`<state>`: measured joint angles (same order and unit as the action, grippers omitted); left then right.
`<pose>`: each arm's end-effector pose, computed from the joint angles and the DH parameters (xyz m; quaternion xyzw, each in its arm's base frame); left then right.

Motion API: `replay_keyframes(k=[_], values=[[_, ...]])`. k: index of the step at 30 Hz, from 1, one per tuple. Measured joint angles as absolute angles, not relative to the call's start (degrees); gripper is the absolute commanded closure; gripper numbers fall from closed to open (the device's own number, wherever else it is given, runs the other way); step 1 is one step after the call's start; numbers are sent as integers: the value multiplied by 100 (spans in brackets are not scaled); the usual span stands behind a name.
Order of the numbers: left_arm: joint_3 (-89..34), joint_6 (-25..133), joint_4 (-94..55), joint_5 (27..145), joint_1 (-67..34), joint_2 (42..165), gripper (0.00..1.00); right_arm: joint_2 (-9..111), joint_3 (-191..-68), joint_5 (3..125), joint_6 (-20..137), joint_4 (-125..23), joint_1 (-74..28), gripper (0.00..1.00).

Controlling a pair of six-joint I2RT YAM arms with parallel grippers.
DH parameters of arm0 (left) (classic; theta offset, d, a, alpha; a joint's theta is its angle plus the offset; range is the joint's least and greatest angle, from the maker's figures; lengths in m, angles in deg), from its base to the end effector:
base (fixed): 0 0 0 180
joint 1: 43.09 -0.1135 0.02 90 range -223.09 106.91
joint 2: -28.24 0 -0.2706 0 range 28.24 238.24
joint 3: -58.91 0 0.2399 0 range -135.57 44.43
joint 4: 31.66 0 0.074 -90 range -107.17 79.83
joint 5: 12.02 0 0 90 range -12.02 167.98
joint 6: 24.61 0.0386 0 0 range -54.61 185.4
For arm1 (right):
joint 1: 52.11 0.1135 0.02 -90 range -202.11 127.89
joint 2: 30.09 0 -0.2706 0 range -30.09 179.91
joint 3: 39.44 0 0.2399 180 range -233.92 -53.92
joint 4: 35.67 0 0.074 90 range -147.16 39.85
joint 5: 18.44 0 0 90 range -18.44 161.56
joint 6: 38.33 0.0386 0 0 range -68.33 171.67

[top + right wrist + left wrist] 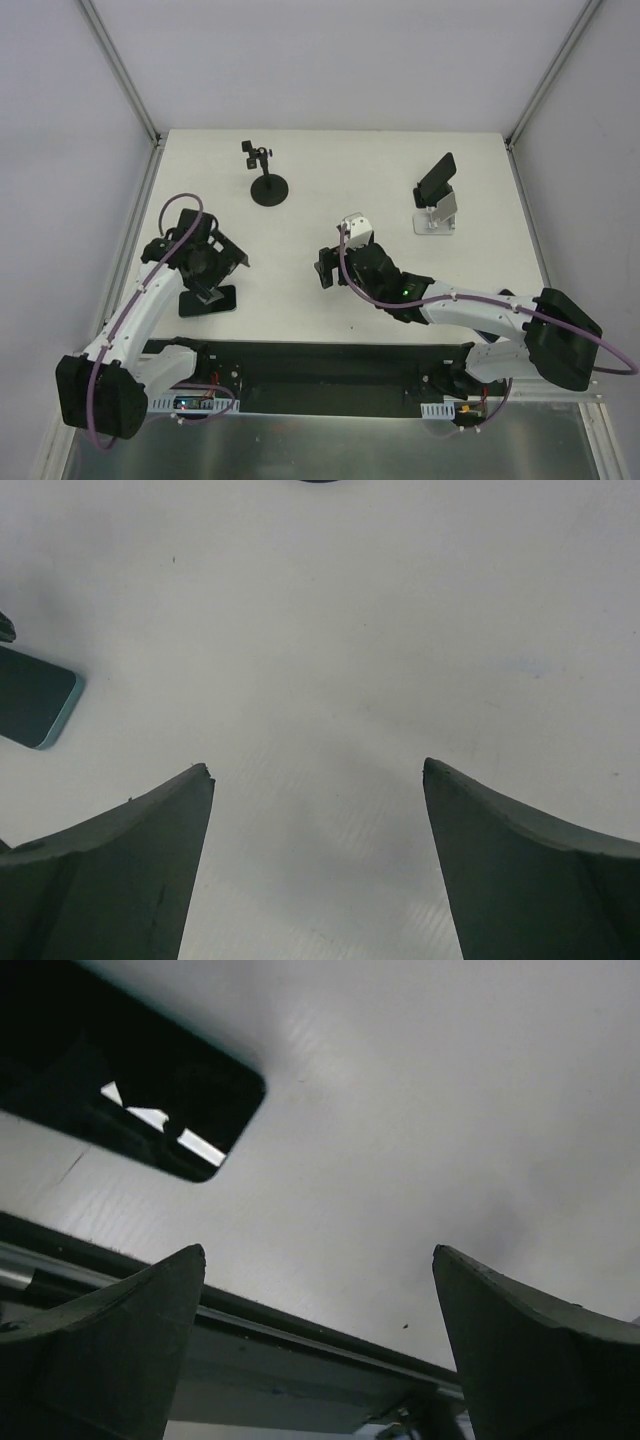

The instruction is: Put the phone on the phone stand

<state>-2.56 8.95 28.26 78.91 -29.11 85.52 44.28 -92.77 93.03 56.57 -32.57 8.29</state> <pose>0.1710 -0.0432 0.2656 -0.3438 0.8916 -0.1762 0.2362 0.1484 0.2326 0.2541 -0.2730 0.7542 0.1850 0.5679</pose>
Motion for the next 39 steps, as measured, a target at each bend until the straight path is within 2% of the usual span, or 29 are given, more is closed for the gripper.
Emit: replay_keyframes(k=[5,11,17,32,39], values=[[269,-233,3475,8225,-4142,8622,1,4450,-9247,9483,5419,-3032,825,12],[426,-1533,4054,8269,-4356,8193,1,4489,-9247,9511,5305,-2866,825,12],[453,-2395,4023,8247,-4581,8399,1,4561,-9208,9491,5133,-2761,825,12],[641,-2873,3090,8306,-5033,9433,1,4561,-9083,9439,4958,-2588,825,12],[938,-2952,2664,8308,-5073,9524,1,4563,-9081,9351,4945,-2551,825,12]])
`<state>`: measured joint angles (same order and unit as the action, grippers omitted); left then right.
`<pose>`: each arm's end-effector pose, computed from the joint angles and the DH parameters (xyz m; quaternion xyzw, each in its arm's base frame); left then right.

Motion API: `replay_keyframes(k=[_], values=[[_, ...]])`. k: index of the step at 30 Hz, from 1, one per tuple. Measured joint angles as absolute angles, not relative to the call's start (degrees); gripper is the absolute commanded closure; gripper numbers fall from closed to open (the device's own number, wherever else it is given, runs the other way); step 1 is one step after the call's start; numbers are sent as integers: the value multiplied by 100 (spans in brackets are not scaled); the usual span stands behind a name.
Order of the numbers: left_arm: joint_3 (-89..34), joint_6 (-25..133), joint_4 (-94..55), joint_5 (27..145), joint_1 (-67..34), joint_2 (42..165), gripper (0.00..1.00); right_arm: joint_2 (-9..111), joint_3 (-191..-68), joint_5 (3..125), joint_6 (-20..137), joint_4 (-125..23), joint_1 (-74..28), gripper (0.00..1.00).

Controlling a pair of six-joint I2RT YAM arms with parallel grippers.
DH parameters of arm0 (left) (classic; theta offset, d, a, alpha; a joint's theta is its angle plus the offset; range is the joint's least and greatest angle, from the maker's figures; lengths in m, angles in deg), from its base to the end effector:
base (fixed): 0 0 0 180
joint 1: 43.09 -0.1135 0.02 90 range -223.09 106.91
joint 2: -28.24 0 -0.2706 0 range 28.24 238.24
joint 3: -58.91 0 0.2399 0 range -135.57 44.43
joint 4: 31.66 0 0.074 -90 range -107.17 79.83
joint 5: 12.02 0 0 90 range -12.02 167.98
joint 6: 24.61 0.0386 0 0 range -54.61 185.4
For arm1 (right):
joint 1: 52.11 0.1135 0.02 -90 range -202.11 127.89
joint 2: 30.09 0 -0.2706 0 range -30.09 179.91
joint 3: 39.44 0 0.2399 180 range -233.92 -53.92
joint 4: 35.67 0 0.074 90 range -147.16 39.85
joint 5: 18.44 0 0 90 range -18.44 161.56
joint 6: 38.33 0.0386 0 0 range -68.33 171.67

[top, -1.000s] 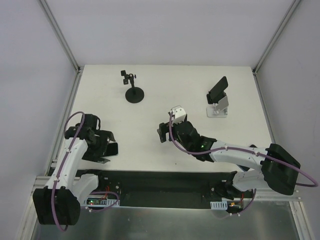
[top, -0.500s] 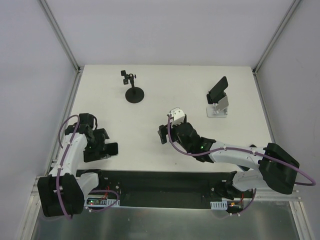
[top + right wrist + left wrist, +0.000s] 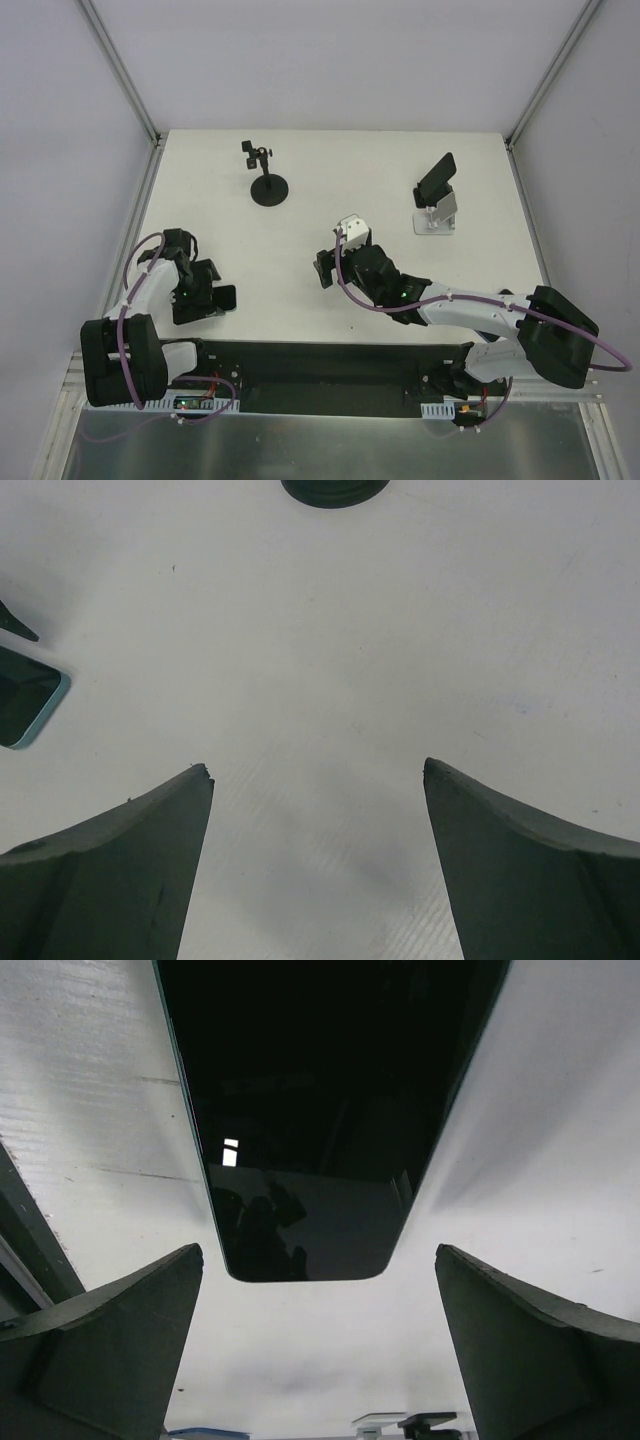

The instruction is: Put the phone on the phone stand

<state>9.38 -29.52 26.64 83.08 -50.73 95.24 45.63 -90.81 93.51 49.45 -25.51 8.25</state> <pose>0.1697 0.0193 0.1816 -0.7699 0.6245 -0.1173 0.0591 0.1502 0.2347 0.2499 -0.3024 0.7227 0.1617 0.6001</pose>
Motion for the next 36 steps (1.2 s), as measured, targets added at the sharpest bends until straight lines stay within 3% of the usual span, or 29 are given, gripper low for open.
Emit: replay_keyframes(k=[13,23,28,30,32,36], values=[[1229,-2980,2268,8142,-5073,9767,9,4649,-9081,9246,4947,-2505,799,12],[1200,-2945,2310,8173,-5140,9973,27,4662,-9081,9209,4951,-2499,786,11],[1194,-2882,2270,8197,-5145,10003,60,4778,-9081,9203,4964,-2507,786,11],[1200,-2840,2264,8204,-5145,9999,76,4810,-9081,9194,4969,-2510,786,11],[1218,-2788,2249,8206,-5145,9968,100,4819,-9081,9181,4980,-2507,786,11],[1288,-2633,2185,8236,-5145,9817,100,4837,-9087,9144,5019,-2510,777,11]])
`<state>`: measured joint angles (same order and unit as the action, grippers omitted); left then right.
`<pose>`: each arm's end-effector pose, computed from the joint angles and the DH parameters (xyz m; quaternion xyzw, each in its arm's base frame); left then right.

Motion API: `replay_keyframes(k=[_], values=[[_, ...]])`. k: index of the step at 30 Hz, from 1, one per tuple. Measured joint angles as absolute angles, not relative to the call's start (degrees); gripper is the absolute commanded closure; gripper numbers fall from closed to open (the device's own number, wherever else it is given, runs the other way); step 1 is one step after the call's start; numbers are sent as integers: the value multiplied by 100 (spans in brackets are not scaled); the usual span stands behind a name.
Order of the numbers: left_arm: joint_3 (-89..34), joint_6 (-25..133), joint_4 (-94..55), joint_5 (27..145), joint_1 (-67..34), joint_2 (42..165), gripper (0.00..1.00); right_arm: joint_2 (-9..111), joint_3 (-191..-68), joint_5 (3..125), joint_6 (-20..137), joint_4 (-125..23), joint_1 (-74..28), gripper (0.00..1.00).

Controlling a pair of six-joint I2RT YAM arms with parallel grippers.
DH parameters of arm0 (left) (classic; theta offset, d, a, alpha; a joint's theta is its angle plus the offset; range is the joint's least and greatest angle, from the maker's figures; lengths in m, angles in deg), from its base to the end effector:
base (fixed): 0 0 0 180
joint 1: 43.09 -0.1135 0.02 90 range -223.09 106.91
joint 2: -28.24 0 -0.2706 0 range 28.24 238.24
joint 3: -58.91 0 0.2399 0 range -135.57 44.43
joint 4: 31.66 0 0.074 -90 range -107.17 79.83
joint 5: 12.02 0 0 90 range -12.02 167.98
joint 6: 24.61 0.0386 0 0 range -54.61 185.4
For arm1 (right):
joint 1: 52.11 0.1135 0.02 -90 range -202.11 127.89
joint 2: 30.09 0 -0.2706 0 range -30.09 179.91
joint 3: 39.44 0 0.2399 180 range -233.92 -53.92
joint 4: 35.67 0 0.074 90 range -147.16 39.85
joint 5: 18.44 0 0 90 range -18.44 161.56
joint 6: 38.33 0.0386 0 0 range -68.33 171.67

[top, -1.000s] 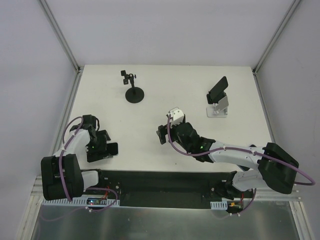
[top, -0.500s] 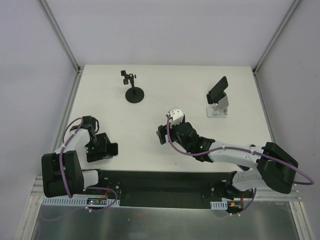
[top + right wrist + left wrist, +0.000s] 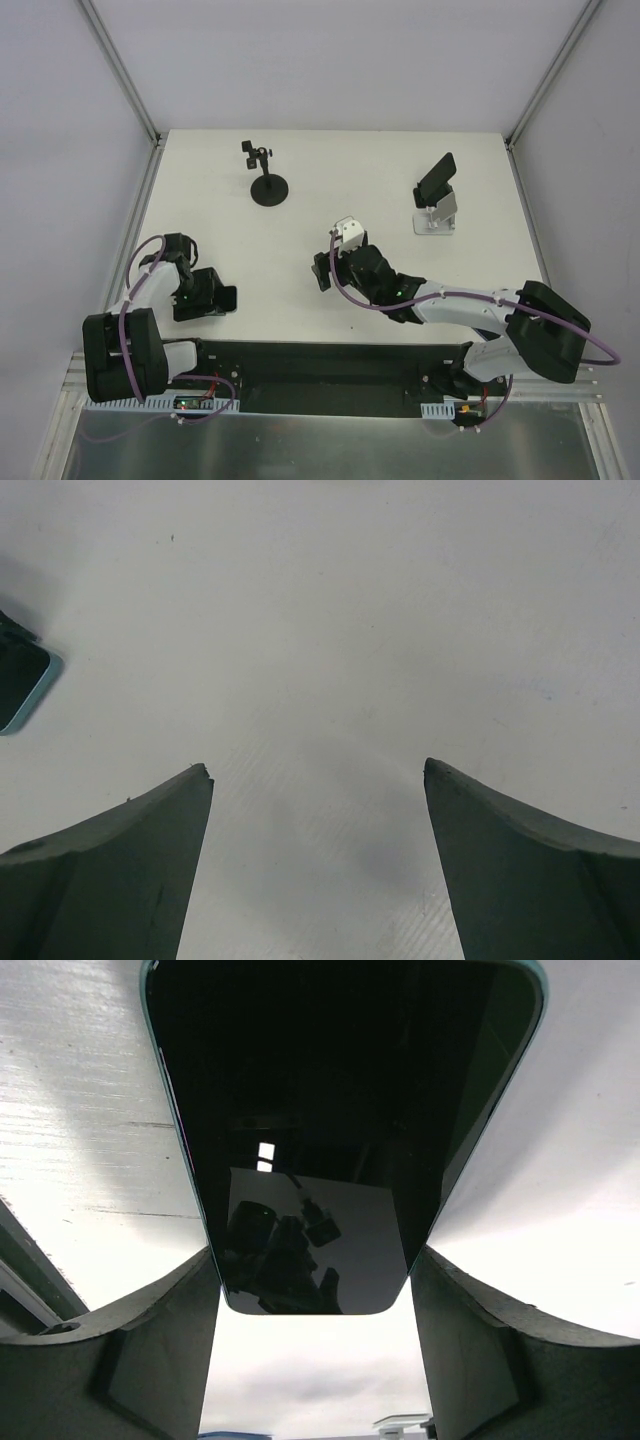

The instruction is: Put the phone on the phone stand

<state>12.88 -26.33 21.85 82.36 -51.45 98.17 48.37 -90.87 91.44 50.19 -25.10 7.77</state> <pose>0.1696 0.0219 0.1607 -0.7586 0.6411 -0.1012 0.0566 0.1545 0.2402 0.2384 -0.3137 0.7313 0.1669 0.5821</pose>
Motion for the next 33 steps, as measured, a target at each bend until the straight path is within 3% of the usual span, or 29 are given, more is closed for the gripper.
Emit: replay_keyframes(k=[12,24,33], values=[[1889,-2134,1895,8923,-5046,8228,100,5232,-9645,8405,5391,-2759,797,9],[1972,-2694,1599,9749,-3735,6840,100,6270,-10589,7824,6236,-2639,1577,12],[1945,-3031,1446,9917,-3586,6775,100,6745,-10989,8464,6772,-2892,1946,31]])
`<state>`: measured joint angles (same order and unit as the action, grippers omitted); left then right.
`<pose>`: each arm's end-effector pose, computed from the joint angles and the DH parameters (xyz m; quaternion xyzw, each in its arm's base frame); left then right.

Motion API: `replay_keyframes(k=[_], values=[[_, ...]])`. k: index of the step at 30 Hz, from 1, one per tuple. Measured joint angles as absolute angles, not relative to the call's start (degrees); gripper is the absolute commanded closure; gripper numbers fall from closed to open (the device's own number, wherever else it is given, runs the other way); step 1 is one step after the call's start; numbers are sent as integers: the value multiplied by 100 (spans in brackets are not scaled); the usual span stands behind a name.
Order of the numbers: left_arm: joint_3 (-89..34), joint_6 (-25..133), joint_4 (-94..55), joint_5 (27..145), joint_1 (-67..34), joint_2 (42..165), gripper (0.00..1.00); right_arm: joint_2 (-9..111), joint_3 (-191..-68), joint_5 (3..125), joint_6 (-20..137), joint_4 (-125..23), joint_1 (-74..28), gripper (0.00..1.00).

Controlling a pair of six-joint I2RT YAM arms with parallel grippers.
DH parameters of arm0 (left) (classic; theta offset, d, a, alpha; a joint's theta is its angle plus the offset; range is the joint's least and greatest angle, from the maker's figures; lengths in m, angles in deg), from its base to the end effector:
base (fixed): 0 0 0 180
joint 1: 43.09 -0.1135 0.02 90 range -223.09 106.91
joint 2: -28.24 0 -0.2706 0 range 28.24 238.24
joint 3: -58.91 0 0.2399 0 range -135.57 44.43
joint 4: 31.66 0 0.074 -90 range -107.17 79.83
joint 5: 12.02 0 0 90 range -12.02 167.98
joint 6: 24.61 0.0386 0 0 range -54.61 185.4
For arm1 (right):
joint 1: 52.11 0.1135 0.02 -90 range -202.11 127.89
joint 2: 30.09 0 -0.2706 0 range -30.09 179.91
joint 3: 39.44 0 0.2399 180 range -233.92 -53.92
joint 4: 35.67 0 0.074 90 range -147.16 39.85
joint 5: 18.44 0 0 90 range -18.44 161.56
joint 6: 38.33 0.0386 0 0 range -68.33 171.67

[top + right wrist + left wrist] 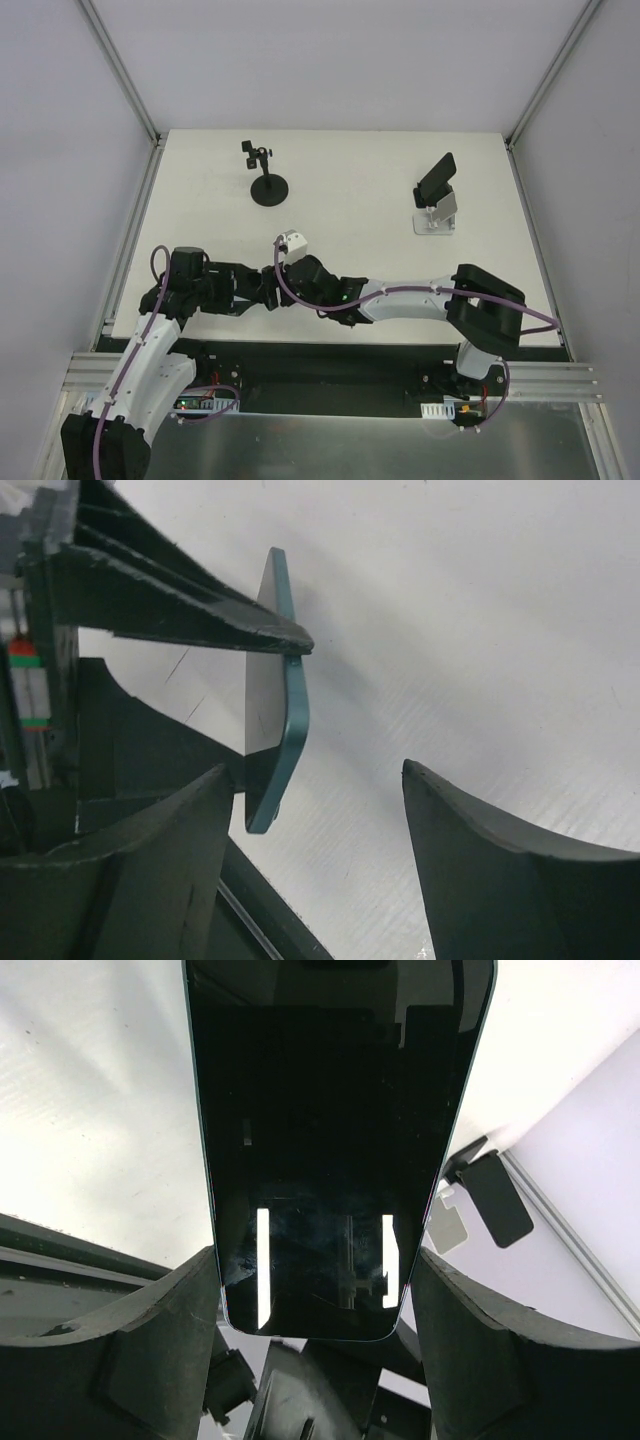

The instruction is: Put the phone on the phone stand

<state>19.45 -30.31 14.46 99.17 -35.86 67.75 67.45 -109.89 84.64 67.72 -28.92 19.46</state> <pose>0.1245 -0.0299 0.2061 -0.5870 0.7013 -0.3932 0.0951 0.1264 0.3518 0.2337 -0.3223 0.7519 0.3253 0.4742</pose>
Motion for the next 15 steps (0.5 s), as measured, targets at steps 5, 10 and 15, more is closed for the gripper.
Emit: replay_keyframes(k=[5,10,15], values=[[1945,-3140,1344,10035,-3523,6703,100,6998,-11214,8735,7052,-2990,1946,48],[1945,-3208,1267,10040,-3475,6628,100,7210,-11492,8728,7187,-3008,1997,75],[1948,-3238,1095,10055,-3440,6637,98,7263,-11614,8746,7393,-2995,2021,99]])
